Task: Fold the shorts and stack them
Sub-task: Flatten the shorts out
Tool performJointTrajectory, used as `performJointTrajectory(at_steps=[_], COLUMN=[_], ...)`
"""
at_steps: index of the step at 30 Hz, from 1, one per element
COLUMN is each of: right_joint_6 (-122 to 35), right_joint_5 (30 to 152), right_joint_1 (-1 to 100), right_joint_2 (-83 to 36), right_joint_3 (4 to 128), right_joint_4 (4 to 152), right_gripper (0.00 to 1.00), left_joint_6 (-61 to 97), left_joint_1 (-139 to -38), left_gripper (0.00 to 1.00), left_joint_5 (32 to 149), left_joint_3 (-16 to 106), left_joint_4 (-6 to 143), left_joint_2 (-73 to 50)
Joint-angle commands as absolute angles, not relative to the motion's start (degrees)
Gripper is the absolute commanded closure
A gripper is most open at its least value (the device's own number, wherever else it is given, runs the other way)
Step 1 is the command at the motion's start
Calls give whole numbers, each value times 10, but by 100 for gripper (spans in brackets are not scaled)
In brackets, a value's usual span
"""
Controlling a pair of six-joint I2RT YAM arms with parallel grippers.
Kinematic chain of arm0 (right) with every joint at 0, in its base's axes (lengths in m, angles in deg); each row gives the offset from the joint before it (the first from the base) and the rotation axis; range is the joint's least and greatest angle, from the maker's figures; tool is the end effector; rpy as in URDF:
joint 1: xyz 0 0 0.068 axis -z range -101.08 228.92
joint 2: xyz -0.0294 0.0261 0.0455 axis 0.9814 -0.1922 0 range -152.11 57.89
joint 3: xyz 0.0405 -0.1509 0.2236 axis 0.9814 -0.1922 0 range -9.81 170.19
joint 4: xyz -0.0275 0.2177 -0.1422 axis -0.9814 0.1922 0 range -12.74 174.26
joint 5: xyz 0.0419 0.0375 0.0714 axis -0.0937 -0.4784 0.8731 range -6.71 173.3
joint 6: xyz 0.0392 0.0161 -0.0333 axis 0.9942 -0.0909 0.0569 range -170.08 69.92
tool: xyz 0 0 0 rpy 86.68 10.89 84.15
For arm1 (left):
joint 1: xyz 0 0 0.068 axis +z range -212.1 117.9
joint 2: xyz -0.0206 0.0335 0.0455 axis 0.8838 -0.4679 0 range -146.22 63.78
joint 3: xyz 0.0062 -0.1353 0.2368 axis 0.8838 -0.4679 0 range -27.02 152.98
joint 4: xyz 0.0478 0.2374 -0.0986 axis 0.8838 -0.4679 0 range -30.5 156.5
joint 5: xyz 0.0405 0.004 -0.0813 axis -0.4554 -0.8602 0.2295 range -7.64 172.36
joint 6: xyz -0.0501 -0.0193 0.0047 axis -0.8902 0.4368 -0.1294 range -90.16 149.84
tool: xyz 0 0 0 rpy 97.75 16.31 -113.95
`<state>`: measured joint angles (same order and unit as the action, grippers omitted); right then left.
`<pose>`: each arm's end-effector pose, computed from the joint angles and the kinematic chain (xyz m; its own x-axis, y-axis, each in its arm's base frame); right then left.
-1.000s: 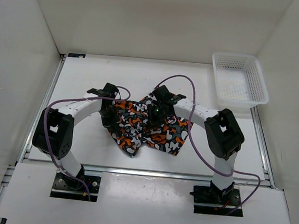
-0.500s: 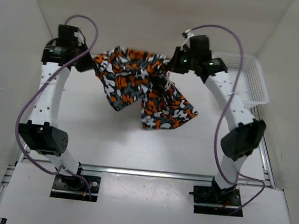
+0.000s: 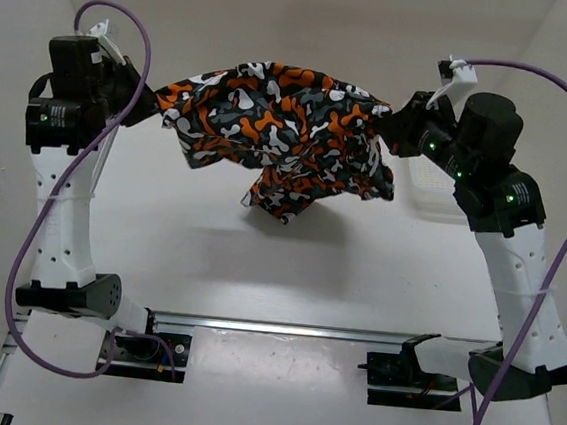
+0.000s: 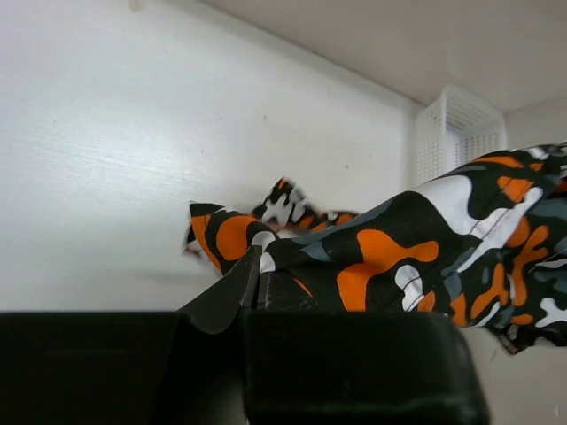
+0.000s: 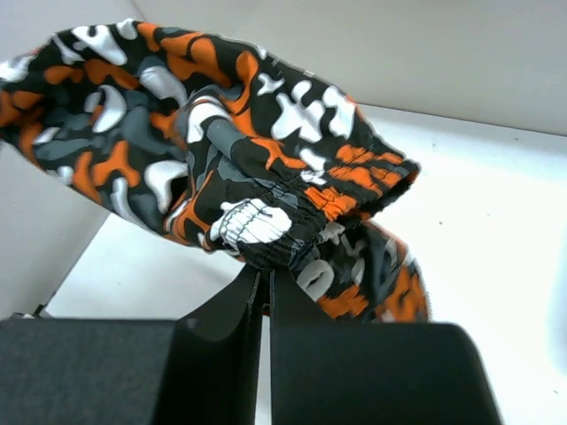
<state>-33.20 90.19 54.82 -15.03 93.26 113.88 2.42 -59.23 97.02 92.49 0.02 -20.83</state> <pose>0.2107 0.0990 0.5285 -0.2478 0.2050 -0.9469 -0.4621 0.8340 0.3015 0.2542 0.0038 0.5089 -0.5411 -0.4732 -0.6952 -0.0927 0.8552 -0.5099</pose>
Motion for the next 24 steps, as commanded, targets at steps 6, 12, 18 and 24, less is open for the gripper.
performJointTrajectory(at_steps=[6, 12, 18, 24], right_joint_6=[-365, -319, -279, -240], right_joint_5=[959, 965, 875, 807], right_joint_1=[550, 550, 557, 571], right_joint_2=[-78, -52, -113, -285], right_joint_3=[978, 965, 905, 903], right_joint_4=[1189, 1231, 1231, 1237], right_gripper=[100, 100, 100, 29], left_joint_6=[7, 7, 12, 12], left_joint_1=[-585, -585, -585, -591], left_gripper=[90, 90, 90, 13], left_joint_5=[926, 925, 960, 911], left_joint_3=[1035, 1093, 1096, 1254], left_joint_4=[-5, 4, 75, -2], left_joint_2=[-99, -129, -315, -546])
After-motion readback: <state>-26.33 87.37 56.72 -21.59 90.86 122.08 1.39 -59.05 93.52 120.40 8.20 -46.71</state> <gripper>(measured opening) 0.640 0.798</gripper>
